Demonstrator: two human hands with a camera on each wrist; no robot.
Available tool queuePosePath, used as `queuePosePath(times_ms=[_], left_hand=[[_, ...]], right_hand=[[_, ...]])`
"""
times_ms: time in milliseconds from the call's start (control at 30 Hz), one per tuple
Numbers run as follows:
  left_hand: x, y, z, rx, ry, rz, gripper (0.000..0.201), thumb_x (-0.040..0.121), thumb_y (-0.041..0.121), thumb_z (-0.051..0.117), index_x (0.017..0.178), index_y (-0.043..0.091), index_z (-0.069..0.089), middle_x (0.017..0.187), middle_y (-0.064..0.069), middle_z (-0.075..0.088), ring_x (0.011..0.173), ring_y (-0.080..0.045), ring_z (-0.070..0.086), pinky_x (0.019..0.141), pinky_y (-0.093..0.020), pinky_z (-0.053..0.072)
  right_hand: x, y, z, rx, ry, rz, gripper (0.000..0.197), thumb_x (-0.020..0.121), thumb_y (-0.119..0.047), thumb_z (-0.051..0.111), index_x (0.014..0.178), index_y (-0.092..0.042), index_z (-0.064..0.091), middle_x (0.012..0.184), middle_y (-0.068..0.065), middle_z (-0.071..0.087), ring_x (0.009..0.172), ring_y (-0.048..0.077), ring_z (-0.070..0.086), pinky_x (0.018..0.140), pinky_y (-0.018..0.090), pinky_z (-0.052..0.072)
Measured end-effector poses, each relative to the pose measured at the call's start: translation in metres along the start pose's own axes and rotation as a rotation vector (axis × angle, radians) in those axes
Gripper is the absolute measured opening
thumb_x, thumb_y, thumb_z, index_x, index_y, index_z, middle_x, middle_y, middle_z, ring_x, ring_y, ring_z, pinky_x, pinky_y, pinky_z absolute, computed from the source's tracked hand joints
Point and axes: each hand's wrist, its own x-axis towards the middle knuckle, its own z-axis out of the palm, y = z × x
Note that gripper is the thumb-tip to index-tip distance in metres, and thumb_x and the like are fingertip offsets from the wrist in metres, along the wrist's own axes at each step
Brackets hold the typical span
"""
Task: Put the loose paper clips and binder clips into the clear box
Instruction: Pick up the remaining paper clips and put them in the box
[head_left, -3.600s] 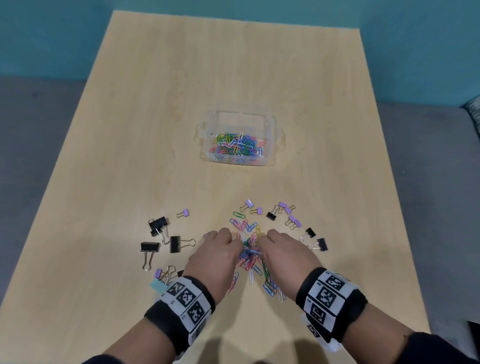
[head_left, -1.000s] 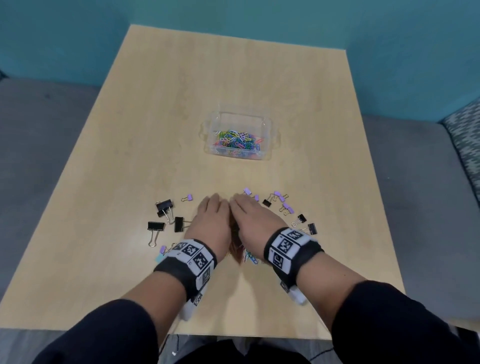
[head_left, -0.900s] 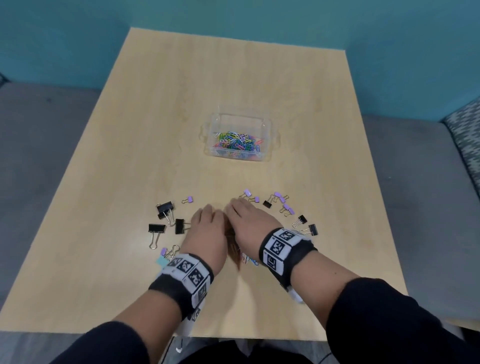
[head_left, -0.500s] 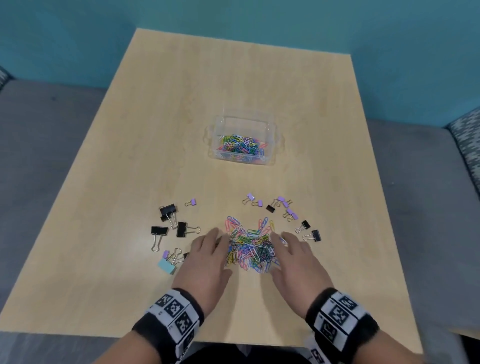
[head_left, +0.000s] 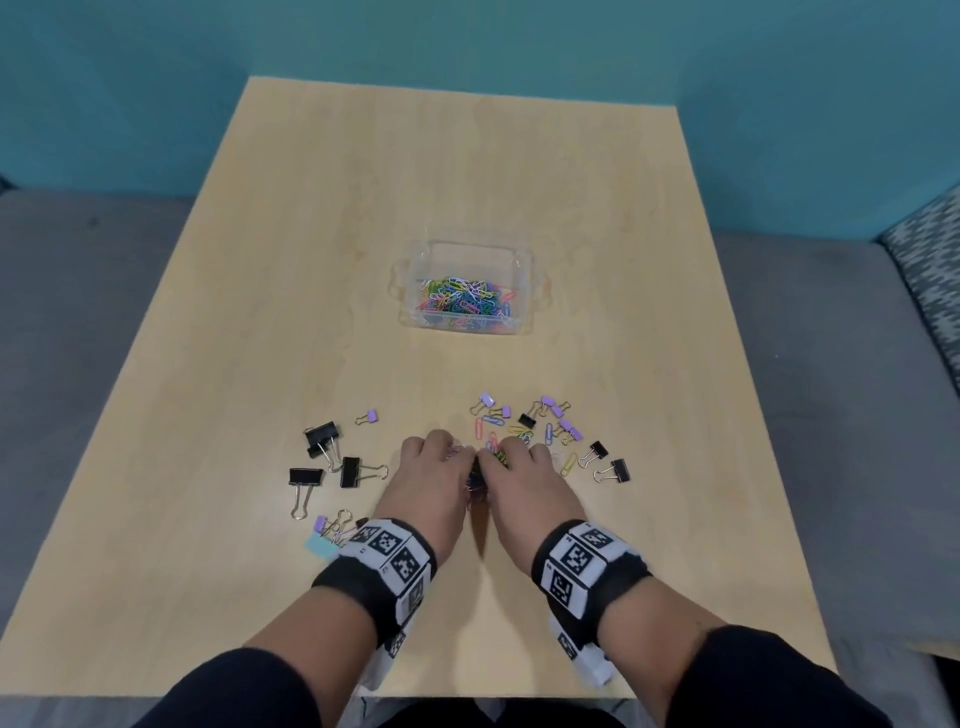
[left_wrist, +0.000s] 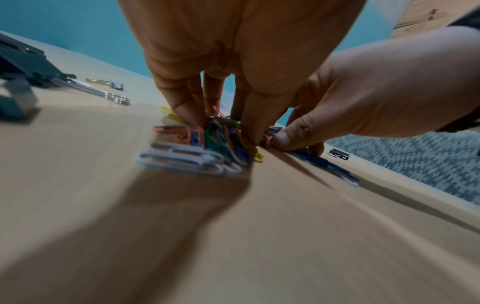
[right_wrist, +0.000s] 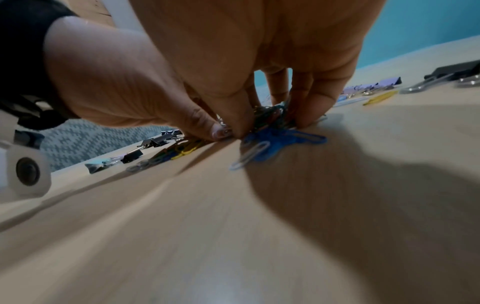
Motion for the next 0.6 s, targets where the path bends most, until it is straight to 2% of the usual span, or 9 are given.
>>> queuePosePath(times_ms=[100, 233, 367, 467, 600], left_hand=[[0.001, -0.001, 0.0, 0.037, 0.0, 0.014, 0.026, 0.073, 0.005, 0.059, 0.095, 0.02, 0.059, 0.101, -0.004, 0.049, 0.082, -0.023, 0.04, 0.074, -0.031, 0.043], [-0.001, -0.005, 0.001, 0.09, 0.014, 0.041, 0.029, 0.06, 0.0, 0.069, 0.076, 0.02, 0.056, 0.084, -0.002, 0.049, 0.067, -0.017, 0.03, 0.056, -0.029, 0.039], [-0.004, -0.005, -0.002, 0.092, 0.024, 0.046, 0.035, 0.054, -0.006, 0.07, 0.073, 0.018, 0.054, 0.078, -0.003, 0.048, 0.064, -0.016, 0.025, 0.05, -0.031, 0.04], [-0.005, -0.003, -0.007, 0.09, 0.011, 0.051, 0.038, 0.049, -0.009, 0.07, 0.067, 0.018, 0.05, 0.073, -0.002, 0.046, 0.06, -0.016, 0.026, 0.047, -0.029, 0.033], [-0.007, -0.003, -0.01, 0.055, -0.042, 0.032, 0.039, 0.052, -0.008, 0.07, 0.063, 0.019, 0.044, 0.071, 0.001, 0.042, 0.057, -0.017, 0.032, 0.045, -0.029, 0.029]], right_hand=[[0.0, 0.003, -0.005, -0.018, -0.013, -0.036, 0.049, 0.076, 0.003, 0.049, 0.122, -0.014, 0.044, 0.121, 0.01, 0.041, 0.104, 0.03, 0.04, 0.067, 0.032, 0.036], [-0.002, 0.007, -0.011, -0.005, -0.03, -0.045, 0.047, 0.076, 0.006, 0.048, 0.118, -0.013, 0.044, 0.117, 0.01, 0.042, 0.101, 0.029, 0.041, 0.069, 0.034, 0.039], [-0.004, 0.009, -0.019, 0.014, -0.055, -0.05, 0.047, 0.074, 0.009, 0.05, 0.115, -0.012, 0.043, 0.113, 0.01, 0.043, 0.099, 0.028, 0.043, 0.067, 0.034, 0.037], [-0.005, 0.011, -0.022, 0.048, -0.06, -0.06, 0.043, 0.073, 0.011, 0.05, 0.108, -0.013, 0.044, 0.107, 0.009, 0.043, 0.09, 0.027, 0.042, 0.064, 0.035, 0.034], [-0.005, 0.015, -0.019, 0.091, -0.047, -0.058, 0.036, 0.074, 0.011, 0.049, 0.091, -0.019, 0.038, 0.089, 0.002, 0.033, 0.075, 0.023, 0.035, 0.057, 0.031, 0.027]])
